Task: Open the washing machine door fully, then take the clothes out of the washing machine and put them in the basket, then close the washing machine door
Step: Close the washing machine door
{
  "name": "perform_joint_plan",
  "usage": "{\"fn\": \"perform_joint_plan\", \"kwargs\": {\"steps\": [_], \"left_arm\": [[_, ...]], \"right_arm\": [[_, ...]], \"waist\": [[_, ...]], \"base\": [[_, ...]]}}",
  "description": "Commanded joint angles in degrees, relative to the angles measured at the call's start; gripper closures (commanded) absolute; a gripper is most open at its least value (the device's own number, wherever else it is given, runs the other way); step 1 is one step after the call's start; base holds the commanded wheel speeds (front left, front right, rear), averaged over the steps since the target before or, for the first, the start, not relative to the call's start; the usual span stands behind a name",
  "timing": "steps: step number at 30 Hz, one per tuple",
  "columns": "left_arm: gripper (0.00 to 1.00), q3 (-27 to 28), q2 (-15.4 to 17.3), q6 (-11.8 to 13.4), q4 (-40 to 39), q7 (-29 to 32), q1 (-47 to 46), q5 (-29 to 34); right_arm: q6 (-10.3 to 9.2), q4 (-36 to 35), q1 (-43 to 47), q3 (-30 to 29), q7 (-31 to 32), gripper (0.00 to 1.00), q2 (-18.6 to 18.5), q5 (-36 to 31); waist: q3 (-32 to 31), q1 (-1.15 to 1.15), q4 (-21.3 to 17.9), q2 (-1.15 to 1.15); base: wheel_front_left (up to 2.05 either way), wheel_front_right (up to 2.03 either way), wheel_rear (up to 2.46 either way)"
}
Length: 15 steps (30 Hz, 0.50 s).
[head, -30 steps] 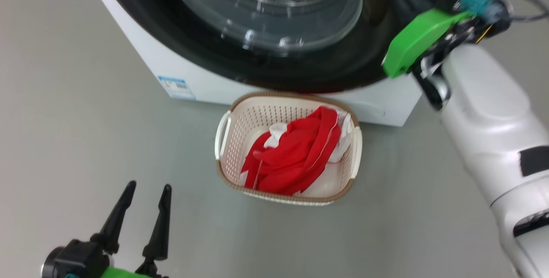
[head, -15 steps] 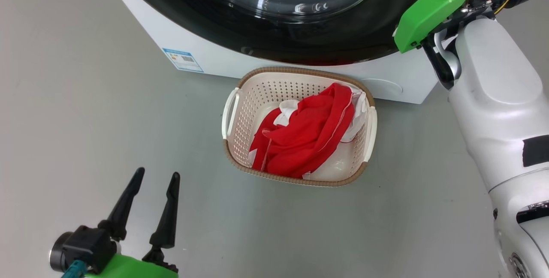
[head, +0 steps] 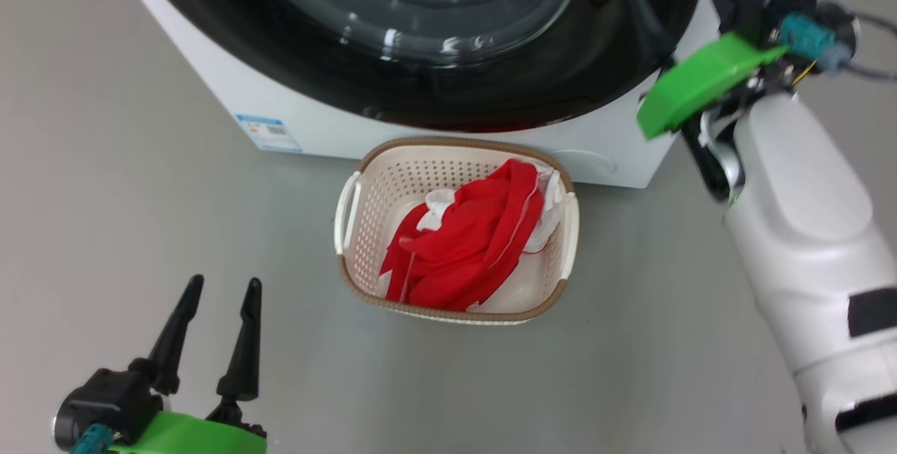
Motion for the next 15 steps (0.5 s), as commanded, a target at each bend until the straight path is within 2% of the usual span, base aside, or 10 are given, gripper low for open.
{"fn": "perform_joint_plan", "kwargs": {"steps": [1, 7, 15], "left_arm": [[0.0, 2.9, 1.0, -0.3, -0.9, -0.7, -0.6, 0.4], [0.0, 4.5, 0.4, -0.3, -0.4, -0.7, 1.8, 0.6], [0.0, 5.0, -0.1, -0.3, -0.9, -0.7, 5.1, 0.5]], "right_arm": [[-0.24, -3.6, 3.0, 1.3, -0.3, 0.0, 1.1, 1.1], [-0.24, -10.1, 13.2, 3.1, -0.3, 0.0, 1.1, 2.8], [-0.24, -17.2, 25.1, 2.1, -0.3, 0.0, 1.1, 2.0]], "waist": [[-2.6, 0.0, -2.7, 0.0], [-6.7, 0.0, -6.7, 0.0], [-11.9, 0.0, -11.3, 0.0]], "base": [[0.0, 0.0, 0.0], [0.0, 0.0, 0.0], [0.0, 0.0, 0.0]]}}
